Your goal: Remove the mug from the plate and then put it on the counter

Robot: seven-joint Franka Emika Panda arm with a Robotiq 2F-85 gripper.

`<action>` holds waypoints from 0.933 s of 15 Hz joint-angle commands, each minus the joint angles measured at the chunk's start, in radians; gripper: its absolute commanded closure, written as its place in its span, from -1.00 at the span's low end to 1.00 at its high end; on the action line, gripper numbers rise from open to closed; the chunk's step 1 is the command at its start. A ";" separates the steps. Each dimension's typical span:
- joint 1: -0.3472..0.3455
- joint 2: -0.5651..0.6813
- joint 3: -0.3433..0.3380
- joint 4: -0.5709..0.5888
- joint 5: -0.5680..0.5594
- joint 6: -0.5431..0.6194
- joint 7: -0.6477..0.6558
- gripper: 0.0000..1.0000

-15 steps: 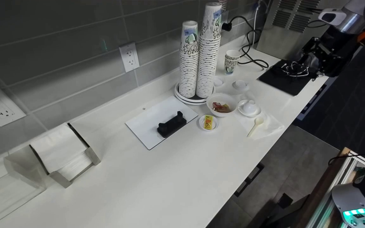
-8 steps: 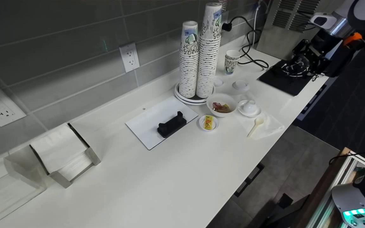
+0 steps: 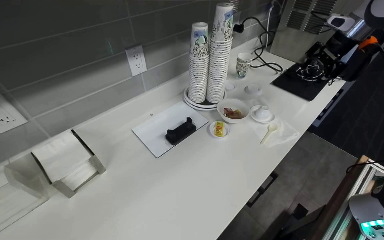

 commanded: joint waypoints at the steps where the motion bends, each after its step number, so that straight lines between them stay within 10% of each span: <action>1: 0.110 0.087 -0.144 0.042 0.063 0.002 -0.265 -1.00; 6: 0.351 0.181 -0.387 0.067 0.187 0.052 -0.626 -1.00; 14: 0.551 0.450 -0.585 0.161 0.745 -0.006 -1.063 -1.00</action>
